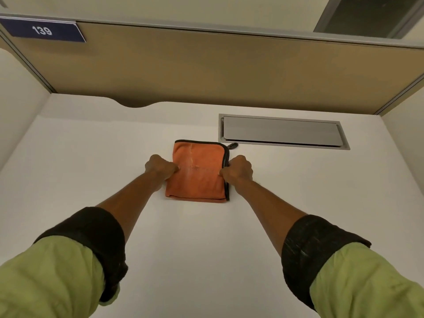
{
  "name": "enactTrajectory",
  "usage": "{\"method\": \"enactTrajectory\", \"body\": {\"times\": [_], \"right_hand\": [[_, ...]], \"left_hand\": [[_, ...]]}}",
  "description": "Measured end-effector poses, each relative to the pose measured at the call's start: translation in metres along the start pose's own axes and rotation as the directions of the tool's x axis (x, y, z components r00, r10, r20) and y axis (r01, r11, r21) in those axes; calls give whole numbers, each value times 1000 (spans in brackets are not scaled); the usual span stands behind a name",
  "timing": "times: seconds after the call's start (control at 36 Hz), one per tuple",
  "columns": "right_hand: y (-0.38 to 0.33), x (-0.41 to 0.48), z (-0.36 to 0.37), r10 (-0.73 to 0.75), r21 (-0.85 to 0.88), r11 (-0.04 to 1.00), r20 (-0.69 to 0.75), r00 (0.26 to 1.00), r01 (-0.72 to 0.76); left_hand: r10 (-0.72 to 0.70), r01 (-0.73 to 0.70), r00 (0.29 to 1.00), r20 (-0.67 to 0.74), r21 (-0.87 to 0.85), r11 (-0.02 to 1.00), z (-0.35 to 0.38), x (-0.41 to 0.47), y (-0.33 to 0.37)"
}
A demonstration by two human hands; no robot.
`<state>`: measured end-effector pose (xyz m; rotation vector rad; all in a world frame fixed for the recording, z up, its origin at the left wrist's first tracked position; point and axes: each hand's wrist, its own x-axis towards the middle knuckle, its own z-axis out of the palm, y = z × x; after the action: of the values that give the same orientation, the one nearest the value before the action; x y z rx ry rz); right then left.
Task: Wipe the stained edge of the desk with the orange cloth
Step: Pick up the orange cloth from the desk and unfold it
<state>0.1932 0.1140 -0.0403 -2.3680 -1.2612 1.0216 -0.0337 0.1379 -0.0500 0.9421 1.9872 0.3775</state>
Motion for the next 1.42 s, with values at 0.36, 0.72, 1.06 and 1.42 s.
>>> {"method": "enactTrajectory", "body": {"times": [0.36, 0.72, 1.06, 1.42], "right_hand": [[-2, -10, -6, 78, 301, 947, 110, 991, -108], [71, -52, -76, 110, 542, 785, 357, 928, -301], [171, -99, -130, 90, 612, 680, 477, 875, -403], [248, -157, -220, -287, 689, 718, 168, 943, 96]], "left_hand": [[-19, 30, 998, 58, -200, 979, -5, -12, -7], [-48, 211, 897, 439, -329, 921, -9, -71, -23], [197, -24, 848, 491, -337, 941, 31, -149, -16], [383, -231, 808, 448, -357, 905, 81, -262, 2]]}}
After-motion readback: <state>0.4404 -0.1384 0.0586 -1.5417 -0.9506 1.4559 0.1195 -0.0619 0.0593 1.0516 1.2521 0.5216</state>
